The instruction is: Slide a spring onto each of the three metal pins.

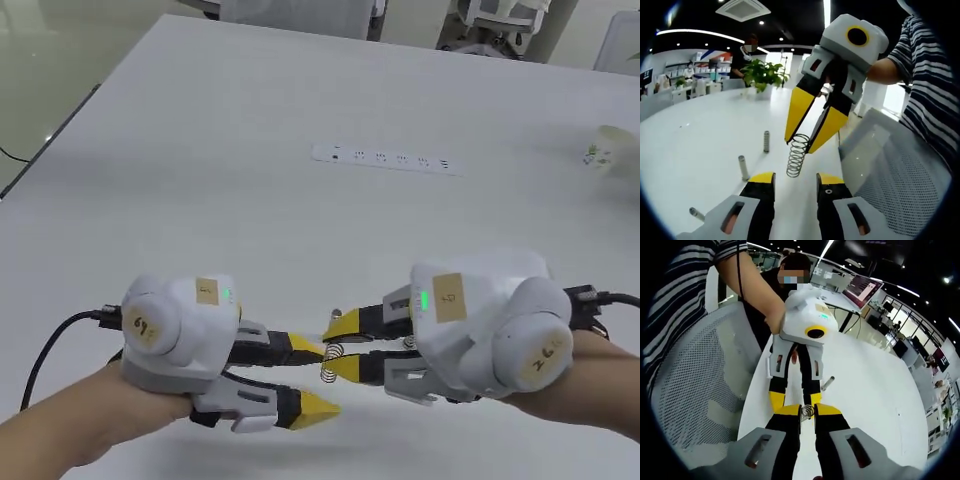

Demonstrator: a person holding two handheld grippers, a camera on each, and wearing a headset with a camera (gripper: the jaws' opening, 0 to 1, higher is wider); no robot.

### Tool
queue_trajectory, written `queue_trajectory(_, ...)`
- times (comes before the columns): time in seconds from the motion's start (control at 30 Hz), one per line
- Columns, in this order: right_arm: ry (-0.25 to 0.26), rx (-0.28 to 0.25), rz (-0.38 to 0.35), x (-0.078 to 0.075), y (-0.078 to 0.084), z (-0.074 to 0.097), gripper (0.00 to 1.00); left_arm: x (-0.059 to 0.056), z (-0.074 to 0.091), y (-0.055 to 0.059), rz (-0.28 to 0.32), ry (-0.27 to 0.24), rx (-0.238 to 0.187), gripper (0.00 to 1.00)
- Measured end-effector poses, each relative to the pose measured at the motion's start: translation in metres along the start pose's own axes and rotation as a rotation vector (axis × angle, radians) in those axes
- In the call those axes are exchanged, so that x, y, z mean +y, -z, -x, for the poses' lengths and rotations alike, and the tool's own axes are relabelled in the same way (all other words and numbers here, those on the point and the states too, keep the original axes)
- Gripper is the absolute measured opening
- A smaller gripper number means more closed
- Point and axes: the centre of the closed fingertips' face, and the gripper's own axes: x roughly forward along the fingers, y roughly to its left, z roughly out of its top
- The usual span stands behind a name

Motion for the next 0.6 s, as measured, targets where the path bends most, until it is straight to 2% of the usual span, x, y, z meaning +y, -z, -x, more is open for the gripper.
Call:
queue_trajectory(0.33,0.012,0.004,-0.005,-0.002,0.003,-0.001,0.07,-0.001,0.011,0.008,0.033,-0.029,-0.008,0.28)
queue_trajectory(0.5,0.016,0.007,-0.010,-0.003,0.004,-0.002,0.07,-0.001,0.017,0.016,0.046,-0.043,0.003,0.31)
queue_trajectory(0.6,0.021,0.011,-0.006,-0.004,0.006,-0.003,0.07,0.001,0.020,0.016,0.050,-0.052,0.000,0.32)
